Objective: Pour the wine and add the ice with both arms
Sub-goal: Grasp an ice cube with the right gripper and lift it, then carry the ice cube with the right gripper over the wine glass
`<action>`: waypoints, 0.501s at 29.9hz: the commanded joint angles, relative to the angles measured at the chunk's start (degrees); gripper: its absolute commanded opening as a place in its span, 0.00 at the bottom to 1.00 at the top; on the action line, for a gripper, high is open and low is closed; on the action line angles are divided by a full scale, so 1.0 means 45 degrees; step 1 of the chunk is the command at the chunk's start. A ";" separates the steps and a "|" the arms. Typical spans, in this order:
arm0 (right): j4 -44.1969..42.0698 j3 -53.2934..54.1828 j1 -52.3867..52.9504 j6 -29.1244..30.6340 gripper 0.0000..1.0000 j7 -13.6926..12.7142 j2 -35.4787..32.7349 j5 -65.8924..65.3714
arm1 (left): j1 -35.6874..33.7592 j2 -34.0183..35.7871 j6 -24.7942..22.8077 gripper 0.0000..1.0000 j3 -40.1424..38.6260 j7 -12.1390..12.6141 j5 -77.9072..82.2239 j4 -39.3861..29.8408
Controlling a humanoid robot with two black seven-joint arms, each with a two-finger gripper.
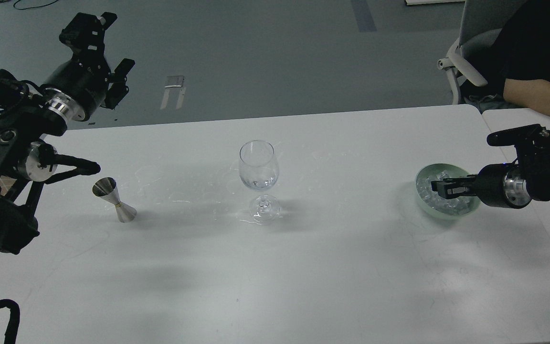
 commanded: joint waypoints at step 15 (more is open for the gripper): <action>0.1970 0.1204 0.3977 0.0001 0.23 0.0114 -0.0908 0.0798 | -0.0056 0.0020 -0.0002 0.97 0.0000 0.0019 0.0001 -0.0019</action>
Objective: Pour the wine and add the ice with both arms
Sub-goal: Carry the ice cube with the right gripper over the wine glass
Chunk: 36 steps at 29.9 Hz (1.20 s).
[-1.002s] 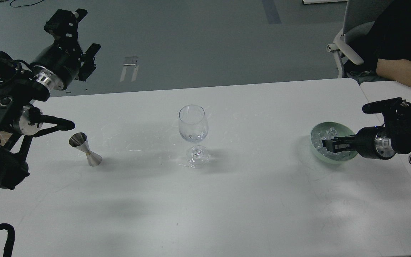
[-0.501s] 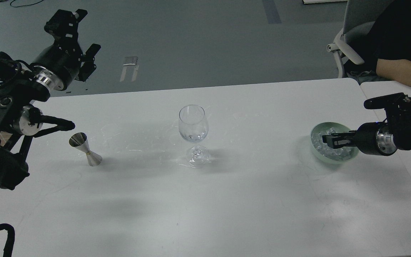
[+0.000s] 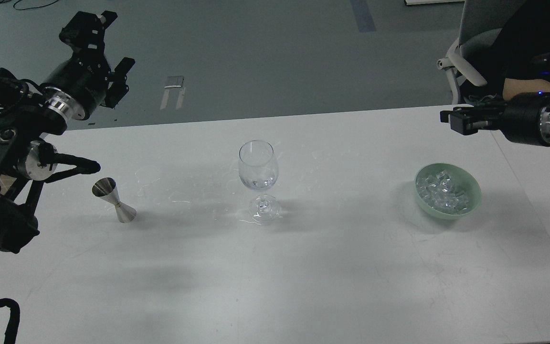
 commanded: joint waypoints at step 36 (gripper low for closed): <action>-0.1984 -0.2859 0.3353 -0.0001 0.20 -0.1306 0.9630 -0.0278 | 0.0020 0.0026 -0.0002 0.97 0.0000 0.0001 0.0000 0.0020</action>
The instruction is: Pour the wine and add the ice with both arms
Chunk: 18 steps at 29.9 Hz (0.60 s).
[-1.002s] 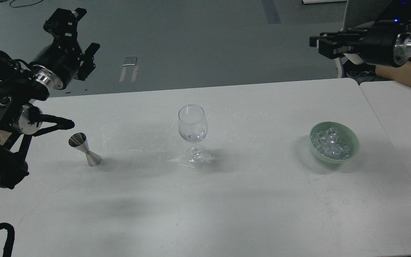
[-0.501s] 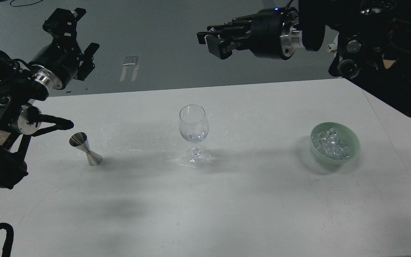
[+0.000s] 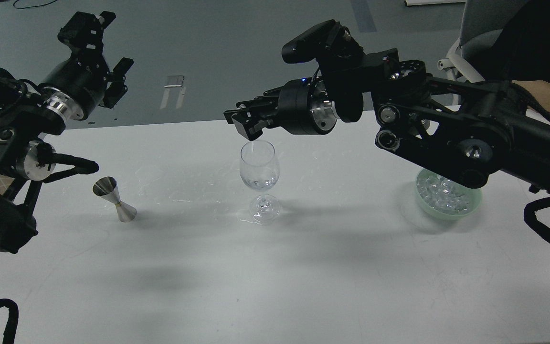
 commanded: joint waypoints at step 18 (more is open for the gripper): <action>-0.0748 -0.0310 -0.0442 0.0000 0.21 -0.0153 0.0690 -0.0005 | -0.0012 -0.0055 0.0001 0.98 0.0001 -0.0001 0.0002 -0.0001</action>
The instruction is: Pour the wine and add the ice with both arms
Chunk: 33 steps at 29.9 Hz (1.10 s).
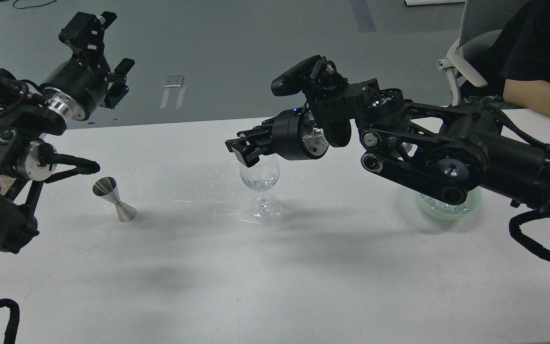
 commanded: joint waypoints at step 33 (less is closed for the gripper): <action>-0.0620 -0.0156 -0.0131 0.0000 0.47 -0.0182 0.0699 0.0001 | 0.0018 -0.0014 -0.0040 0.98 -0.0001 -0.0001 -0.0001 -0.0001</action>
